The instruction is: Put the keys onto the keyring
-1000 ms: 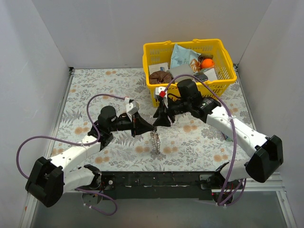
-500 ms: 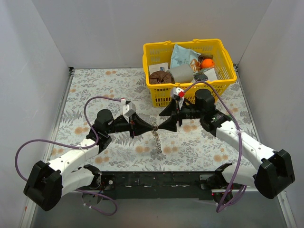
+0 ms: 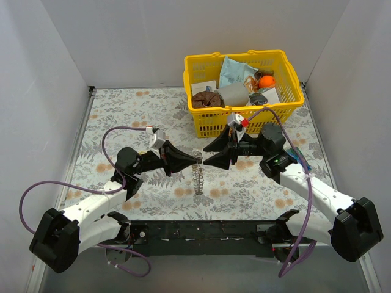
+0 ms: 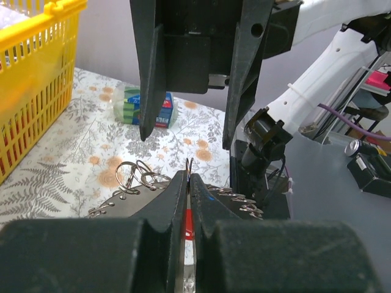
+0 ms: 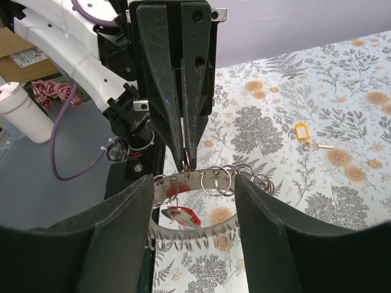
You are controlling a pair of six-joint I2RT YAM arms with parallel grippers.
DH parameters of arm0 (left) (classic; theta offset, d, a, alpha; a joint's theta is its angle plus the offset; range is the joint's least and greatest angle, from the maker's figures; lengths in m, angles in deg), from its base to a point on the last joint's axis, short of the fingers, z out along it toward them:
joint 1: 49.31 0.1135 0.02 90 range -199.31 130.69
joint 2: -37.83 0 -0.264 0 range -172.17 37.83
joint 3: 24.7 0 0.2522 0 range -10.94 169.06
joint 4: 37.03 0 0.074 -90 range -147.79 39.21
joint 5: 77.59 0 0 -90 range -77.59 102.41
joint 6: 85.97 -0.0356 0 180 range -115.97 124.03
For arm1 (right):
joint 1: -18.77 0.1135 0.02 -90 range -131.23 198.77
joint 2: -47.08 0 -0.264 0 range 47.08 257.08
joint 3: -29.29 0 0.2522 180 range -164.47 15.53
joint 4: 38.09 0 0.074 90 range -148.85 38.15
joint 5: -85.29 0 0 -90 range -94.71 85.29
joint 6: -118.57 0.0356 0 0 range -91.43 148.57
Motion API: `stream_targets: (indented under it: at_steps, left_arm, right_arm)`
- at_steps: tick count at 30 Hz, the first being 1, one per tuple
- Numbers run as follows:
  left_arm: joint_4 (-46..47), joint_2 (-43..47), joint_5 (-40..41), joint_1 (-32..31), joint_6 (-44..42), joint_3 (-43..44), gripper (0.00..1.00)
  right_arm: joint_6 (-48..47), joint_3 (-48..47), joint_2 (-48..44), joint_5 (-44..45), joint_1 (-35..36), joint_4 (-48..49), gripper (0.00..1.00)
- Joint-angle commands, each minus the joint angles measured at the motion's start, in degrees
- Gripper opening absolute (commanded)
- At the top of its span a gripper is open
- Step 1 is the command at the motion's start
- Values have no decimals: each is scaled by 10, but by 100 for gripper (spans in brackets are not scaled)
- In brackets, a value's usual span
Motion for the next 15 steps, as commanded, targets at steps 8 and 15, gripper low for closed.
stream_targets:
  at_steps: [8,15]
  left_arm:
    - [93,10,16,-3,46,-6,0]
    - [100,8,16,-2,50,-3,0]
  right_arm:
    - [58,6,12,-8,23,109,54]
    - [57,8,28,-1,40,113,47]
